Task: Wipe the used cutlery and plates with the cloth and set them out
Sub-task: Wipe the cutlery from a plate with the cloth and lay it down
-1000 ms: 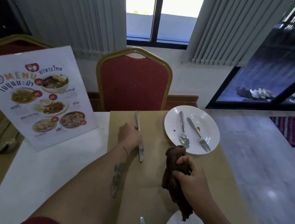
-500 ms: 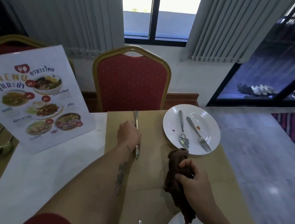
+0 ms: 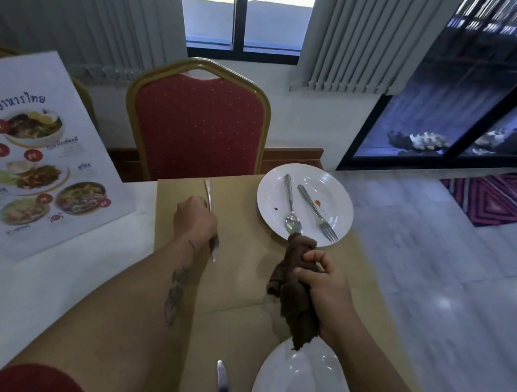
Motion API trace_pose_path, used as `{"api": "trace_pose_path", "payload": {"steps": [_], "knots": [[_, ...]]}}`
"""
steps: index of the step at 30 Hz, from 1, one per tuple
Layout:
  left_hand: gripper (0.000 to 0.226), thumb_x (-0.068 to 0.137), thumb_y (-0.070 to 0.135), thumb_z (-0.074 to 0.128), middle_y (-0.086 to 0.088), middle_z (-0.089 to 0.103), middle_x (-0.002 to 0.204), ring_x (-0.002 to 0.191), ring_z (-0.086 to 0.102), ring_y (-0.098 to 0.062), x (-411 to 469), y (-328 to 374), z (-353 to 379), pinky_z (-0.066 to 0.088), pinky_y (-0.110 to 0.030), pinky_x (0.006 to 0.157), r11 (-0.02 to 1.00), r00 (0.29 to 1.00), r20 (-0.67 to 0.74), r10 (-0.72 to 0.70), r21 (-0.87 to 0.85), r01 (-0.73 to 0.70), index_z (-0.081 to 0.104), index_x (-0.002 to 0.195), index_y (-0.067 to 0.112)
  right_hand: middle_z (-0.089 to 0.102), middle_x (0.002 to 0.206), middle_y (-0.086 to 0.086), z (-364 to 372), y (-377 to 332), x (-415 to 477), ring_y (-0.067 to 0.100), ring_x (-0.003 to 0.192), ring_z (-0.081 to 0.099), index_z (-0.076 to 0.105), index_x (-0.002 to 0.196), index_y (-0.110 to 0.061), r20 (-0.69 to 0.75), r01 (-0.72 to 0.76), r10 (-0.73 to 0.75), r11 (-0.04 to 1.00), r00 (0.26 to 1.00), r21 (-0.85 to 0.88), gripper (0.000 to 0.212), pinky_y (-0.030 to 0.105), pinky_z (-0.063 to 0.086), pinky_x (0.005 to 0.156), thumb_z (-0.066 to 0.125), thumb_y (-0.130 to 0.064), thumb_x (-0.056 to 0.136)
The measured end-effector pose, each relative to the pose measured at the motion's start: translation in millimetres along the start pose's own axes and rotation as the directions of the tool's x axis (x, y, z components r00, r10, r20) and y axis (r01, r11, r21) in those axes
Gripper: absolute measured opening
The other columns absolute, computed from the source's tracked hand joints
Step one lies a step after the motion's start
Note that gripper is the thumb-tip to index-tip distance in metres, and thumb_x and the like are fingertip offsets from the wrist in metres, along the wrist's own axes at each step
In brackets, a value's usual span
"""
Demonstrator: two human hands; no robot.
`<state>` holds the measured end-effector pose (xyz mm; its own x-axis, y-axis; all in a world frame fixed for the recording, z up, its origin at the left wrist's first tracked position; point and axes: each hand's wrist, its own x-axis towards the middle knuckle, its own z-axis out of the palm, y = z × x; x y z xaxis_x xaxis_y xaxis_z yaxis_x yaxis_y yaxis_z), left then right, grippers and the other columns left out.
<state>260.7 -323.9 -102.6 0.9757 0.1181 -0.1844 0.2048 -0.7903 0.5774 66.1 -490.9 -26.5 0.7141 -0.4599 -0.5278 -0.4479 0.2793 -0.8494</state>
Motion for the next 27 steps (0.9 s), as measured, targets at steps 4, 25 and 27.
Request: {"api": "trace_pose_path", "payload": {"steps": [4, 25, 27], "knots": [[0.018, 0.09, 0.012, 0.061, -0.005, 0.071, 0.095, 0.079, 0.063, -0.02, -6, 10, 1, 0.051, -0.029, 0.063, 0.999, 0.998, -0.051, 0.042, -0.017, -0.043, 0.072, 0.104, 0.01, 0.068, 0.111, 0.021, -11, -4, 1, 0.037, 0.083, 0.066, 0.061, 0.096, -0.016, 0.0, -0.013, 0.013, 0.999, 1.0, 0.038, 0.023, 0.049, 0.06, 0.069, 0.06, 0.006, 0.088], [0.022, 0.088, 0.019, 0.069, -0.003, 0.069, 0.107, 0.095, 0.063, -0.022, -47, 170, 97, 0.058, -0.04, 0.089, 0.426, 0.552, 0.349, 0.757, 0.376, -0.823, 0.073, 0.109, 0.02, 0.066, 0.114, 0.017, -140, -20, 8, 0.034, 0.083, 0.067, 0.068, 0.099, -0.019, -0.115, -0.086, 0.107, 0.981, 0.988, 0.174, 0.021, 0.054, 0.06, 0.077, 0.062, -0.002, 0.091], [0.022, 0.087, 0.016, 0.069, -0.003, 0.069, 0.107, 0.092, 0.06, -0.02, -47, 174, 95, 0.057, -0.037, 0.09, 0.416, 0.53, 0.321, 0.785, 0.362, -0.834, 0.074, 0.109, 0.02, 0.067, 0.112, 0.019, -142, -17, 11, 0.034, 0.081, 0.066, 0.068, 0.099, -0.019, -0.124, -0.085, 0.114, 0.973, 0.986, 0.215, 0.02, 0.052, 0.059, 0.075, 0.061, -0.001, 0.092]]}}
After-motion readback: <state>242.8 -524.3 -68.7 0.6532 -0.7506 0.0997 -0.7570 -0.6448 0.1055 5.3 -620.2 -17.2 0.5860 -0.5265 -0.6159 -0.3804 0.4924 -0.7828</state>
